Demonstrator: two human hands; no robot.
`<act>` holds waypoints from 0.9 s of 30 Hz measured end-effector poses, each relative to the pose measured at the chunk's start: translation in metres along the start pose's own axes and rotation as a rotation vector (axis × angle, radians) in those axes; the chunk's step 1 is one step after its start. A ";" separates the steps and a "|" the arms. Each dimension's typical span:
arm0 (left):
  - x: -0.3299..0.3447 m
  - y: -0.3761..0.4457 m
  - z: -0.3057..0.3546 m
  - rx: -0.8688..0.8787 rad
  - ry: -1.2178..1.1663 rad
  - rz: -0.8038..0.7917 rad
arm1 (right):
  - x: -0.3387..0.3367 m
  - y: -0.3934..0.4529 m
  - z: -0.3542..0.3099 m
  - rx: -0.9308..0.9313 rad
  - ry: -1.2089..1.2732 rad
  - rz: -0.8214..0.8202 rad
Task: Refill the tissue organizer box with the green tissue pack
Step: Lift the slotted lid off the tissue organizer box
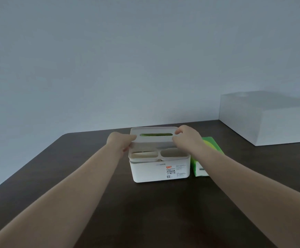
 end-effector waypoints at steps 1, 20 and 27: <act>0.000 0.000 -0.001 -0.009 -0.024 0.000 | -0.001 0.001 0.000 0.005 0.025 0.010; -0.086 0.008 -0.020 -0.073 -0.367 0.238 | 0.017 -0.001 -0.072 -0.234 0.095 0.013; -0.158 0.007 -0.058 -0.099 -0.141 0.373 | 0.079 -0.008 -0.132 -0.300 -0.081 -0.136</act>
Point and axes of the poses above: each hand's wrist, its own y-axis towards the middle knuckle, its own x-axis out of the palm, z = x × y, the point moved 6 cm from there along y, towards the middle knuckle, and after that the axes turned 1 degree about x, right-handed, at the moved point
